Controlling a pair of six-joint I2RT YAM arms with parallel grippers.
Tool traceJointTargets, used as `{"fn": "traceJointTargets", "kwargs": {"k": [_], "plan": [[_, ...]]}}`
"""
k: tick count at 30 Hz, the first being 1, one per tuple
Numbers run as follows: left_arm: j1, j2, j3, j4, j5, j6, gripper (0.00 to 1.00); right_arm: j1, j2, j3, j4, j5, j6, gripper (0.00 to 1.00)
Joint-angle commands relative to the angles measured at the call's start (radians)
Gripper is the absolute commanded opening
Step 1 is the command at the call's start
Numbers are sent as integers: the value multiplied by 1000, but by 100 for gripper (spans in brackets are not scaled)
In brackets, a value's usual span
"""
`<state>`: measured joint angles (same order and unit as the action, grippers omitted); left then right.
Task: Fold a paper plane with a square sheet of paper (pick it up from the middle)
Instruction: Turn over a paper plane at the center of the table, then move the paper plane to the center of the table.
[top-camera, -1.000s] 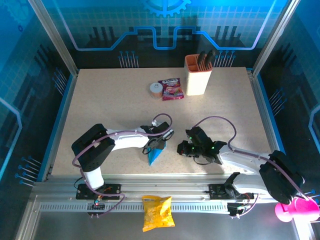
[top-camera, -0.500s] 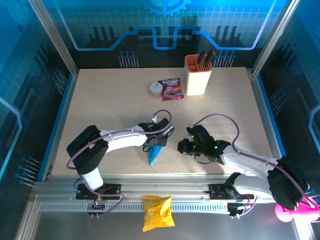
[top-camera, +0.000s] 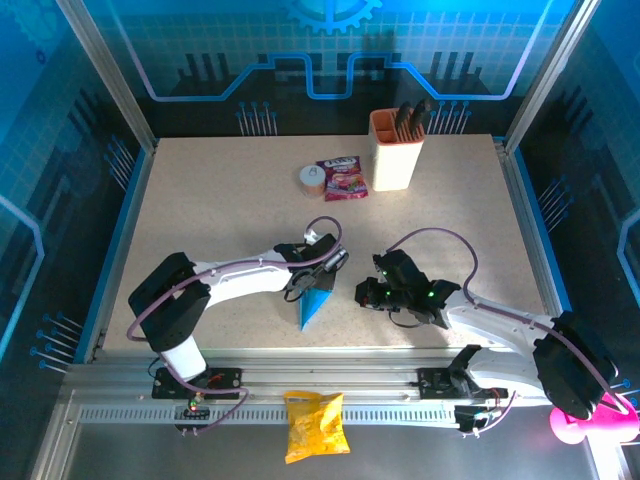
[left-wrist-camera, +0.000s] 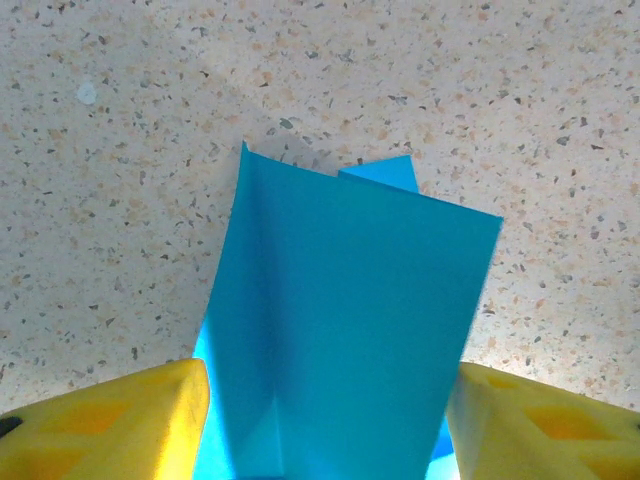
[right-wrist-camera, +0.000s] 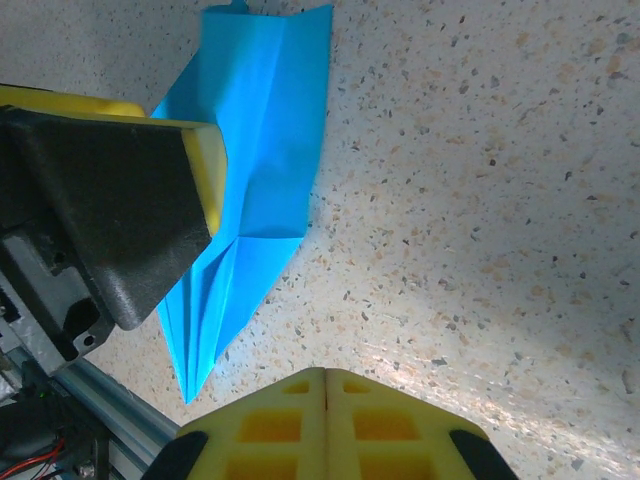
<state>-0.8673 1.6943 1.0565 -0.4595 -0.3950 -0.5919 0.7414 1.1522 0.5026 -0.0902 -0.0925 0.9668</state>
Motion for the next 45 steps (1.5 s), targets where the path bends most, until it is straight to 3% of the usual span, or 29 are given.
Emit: {"fn": "traceJointTargets", "kwargs": {"k": [1, 22, 45], "plan": [[-3, -36, 25, -19, 20, 22, 66, 14, 6, 30, -15, 4, -16, 0], [-34, -96, -20, 70, 149, -9, 68, 15, 14, 18, -7, 11, -11, 0], [-6, -33, -178, 108, 34, -53, 68, 10, 4, -1, -16, 23, -8, 0]]}}
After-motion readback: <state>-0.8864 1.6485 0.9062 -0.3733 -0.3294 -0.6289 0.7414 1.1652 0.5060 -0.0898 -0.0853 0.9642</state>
